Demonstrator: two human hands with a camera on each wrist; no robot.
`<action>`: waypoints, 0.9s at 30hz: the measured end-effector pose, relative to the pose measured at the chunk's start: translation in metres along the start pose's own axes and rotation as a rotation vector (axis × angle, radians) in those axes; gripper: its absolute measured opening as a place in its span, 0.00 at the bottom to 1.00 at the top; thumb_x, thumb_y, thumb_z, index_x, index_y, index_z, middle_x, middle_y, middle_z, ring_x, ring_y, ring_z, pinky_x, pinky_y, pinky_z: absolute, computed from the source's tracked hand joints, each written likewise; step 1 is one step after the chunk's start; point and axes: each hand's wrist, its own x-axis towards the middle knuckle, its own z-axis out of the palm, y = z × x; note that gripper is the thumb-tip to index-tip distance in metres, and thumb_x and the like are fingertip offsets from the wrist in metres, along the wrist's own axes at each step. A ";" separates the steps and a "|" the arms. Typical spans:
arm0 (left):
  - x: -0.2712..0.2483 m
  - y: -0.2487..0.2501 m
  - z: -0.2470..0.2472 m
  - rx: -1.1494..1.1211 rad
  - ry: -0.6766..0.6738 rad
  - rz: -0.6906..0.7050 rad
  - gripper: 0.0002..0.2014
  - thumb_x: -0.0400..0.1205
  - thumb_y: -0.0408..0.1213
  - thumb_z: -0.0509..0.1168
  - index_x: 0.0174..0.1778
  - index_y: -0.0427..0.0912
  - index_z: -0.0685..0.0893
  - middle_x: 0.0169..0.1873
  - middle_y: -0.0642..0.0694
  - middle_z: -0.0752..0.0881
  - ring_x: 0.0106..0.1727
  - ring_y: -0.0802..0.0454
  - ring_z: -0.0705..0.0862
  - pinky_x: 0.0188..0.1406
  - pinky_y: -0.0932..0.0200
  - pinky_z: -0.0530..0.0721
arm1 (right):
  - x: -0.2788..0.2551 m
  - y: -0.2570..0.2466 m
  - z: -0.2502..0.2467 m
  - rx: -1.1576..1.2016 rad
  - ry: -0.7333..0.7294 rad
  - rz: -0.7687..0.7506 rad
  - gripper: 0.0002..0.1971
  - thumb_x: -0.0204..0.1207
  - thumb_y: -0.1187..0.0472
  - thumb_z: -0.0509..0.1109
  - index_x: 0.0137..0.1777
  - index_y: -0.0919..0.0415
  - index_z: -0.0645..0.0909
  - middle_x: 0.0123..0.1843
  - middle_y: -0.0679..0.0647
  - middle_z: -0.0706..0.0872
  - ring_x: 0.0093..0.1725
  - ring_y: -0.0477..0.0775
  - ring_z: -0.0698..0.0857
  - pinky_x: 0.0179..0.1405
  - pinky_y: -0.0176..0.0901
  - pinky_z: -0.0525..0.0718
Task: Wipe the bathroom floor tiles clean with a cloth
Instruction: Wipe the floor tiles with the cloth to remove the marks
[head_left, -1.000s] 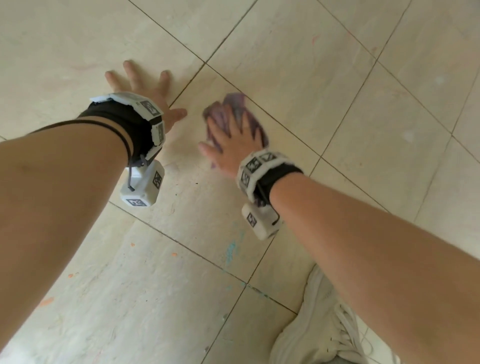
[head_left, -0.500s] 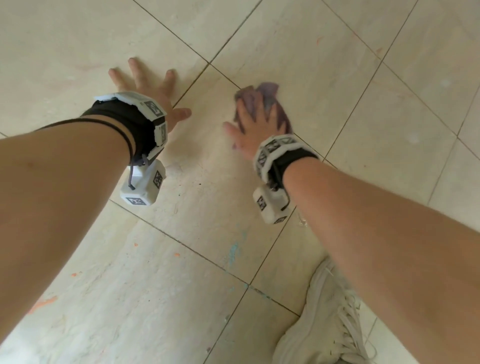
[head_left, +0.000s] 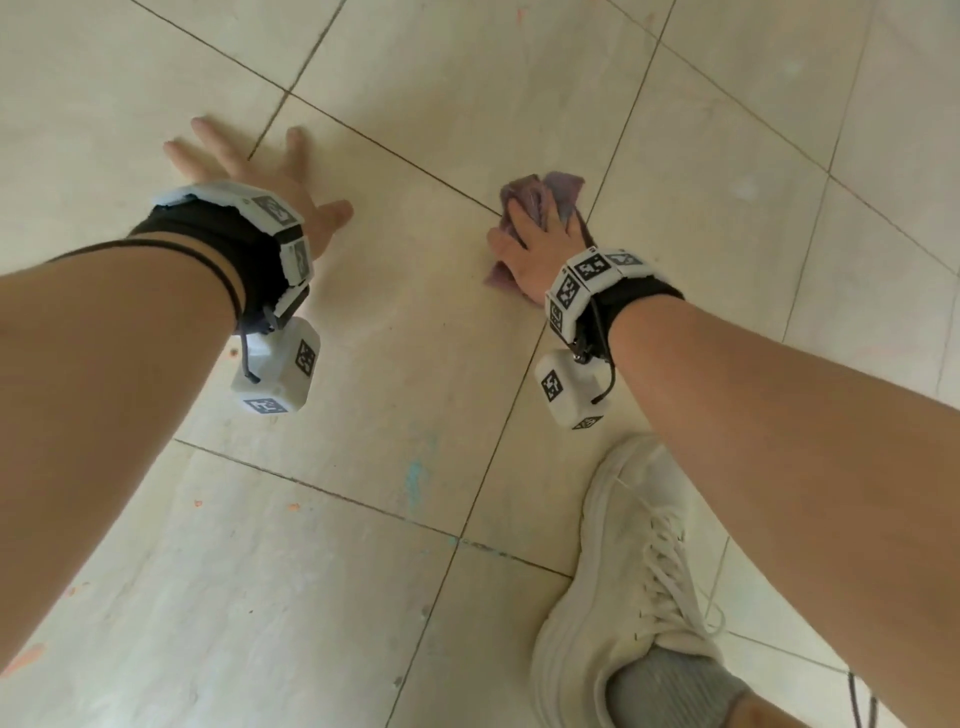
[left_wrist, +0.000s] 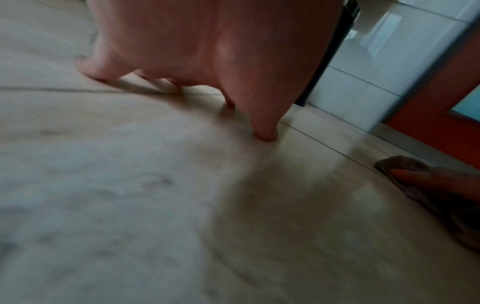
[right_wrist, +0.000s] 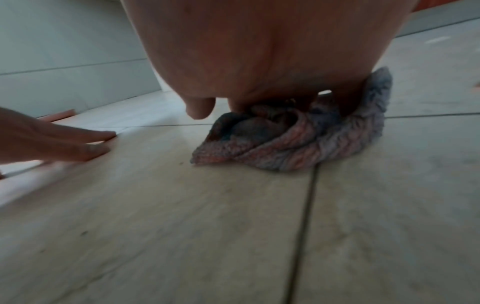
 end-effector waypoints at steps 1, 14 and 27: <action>-0.003 0.011 0.002 0.013 0.005 0.026 0.41 0.78 0.75 0.48 0.81 0.68 0.35 0.83 0.35 0.30 0.81 0.20 0.36 0.68 0.12 0.55 | 0.000 0.009 0.002 0.007 0.023 -0.004 0.33 0.87 0.40 0.47 0.87 0.54 0.49 0.88 0.55 0.42 0.86 0.59 0.39 0.82 0.61 0.37; -0.015 0.105 0.019 0.065 -0.010 0.154 0.47 0.76 0.76 0.54 0.84 0.62 0.39 0.82 0.30 0.31 0.81 0.20 0.37 0.69 0.15 0.55 | -0.039 0.050 0.032 0.322 0.076 0.330 0.35 0.84 0.35 0.48 0.87 0.45 0.45 0.87 0.52 0.35 0.85 0.62 0.34 0.83 0.63 0.39; -0.007 0.124 0.018 0.091 -0.050 0.164 0.52 0.70 0.79 0.57 0.82 0.66 0.37 0.82 0.33 0.30 0.81 0.21 0.37 0.67 0.13 0.58 | -0.018 0.043 -0.003 0.270 -0.012 0.288 0.39 0.81 0.30 0.48 0.86 0.43 0.38 0.86 0.53 0.30 0.83 0.70 0.31 0.81 0.70 0.39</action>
